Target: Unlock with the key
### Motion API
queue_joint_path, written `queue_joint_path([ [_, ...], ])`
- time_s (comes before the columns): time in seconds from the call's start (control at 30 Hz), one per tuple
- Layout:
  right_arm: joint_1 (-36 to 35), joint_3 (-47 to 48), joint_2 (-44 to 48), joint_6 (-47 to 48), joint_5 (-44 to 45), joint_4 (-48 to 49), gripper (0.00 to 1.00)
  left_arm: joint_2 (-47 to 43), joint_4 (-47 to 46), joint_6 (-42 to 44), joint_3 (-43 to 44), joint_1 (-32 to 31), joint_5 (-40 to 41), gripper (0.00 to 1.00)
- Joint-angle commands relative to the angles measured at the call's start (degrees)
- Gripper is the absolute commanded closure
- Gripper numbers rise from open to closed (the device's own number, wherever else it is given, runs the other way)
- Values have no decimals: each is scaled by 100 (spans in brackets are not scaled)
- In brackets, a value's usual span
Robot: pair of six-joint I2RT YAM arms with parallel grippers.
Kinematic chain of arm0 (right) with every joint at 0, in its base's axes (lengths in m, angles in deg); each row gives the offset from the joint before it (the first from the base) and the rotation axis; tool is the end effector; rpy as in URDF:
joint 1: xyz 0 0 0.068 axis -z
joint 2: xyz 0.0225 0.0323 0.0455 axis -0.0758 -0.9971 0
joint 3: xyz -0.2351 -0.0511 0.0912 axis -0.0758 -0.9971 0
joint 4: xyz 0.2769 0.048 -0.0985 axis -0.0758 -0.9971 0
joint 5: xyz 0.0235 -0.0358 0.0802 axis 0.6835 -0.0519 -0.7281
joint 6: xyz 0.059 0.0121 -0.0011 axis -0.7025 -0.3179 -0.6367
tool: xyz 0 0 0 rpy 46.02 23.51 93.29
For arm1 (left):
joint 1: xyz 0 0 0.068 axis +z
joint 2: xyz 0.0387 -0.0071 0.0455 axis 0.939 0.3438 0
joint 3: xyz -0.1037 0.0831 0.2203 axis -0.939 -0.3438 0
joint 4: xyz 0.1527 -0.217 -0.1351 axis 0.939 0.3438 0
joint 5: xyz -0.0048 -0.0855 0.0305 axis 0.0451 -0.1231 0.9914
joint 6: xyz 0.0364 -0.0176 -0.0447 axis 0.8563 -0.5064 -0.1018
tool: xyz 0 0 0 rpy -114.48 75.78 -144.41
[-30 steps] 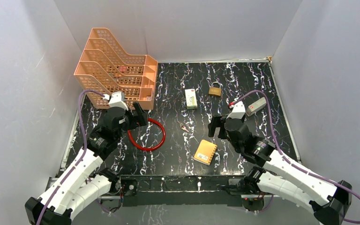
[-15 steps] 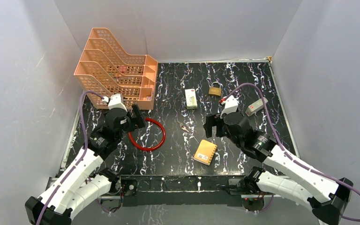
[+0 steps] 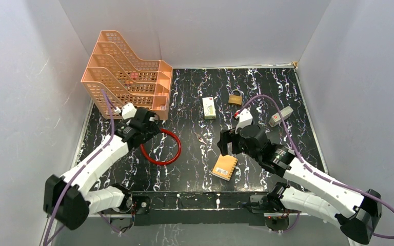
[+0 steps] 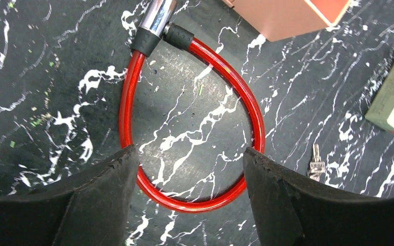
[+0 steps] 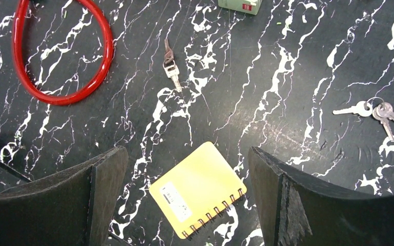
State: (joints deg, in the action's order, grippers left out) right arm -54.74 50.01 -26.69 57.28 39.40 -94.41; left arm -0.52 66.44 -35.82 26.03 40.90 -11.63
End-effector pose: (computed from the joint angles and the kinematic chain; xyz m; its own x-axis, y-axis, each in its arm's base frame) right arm 0.1679 0.1819 0.2615 -0.4779 -0.0473 -0.8772 -0.4208 0.8889 0.1813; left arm 0.2468 -0.1133 0.2429 -0.5094 -0.5343 -0.6746 -0.4246 0.8379 -0.3430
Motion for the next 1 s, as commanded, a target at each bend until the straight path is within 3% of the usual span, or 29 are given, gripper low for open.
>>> queue_joint_path([
  [0.0,-21,-111,126,-154,-65,412,4,781,628,-1424,445,8,346,30],
  [0.2,-21,-127,255,-181,-84,277,4,1621,350,-2107,667,-1,355,33],
  [0.5,-23,-274,547,-247,-112,113,4,3034,39,-1590,1428,-245,325,34],
  [0.97,-23,-234,769,-255,-94,-139,4,4149,-83,-1350,1861,-346,121,39],
])
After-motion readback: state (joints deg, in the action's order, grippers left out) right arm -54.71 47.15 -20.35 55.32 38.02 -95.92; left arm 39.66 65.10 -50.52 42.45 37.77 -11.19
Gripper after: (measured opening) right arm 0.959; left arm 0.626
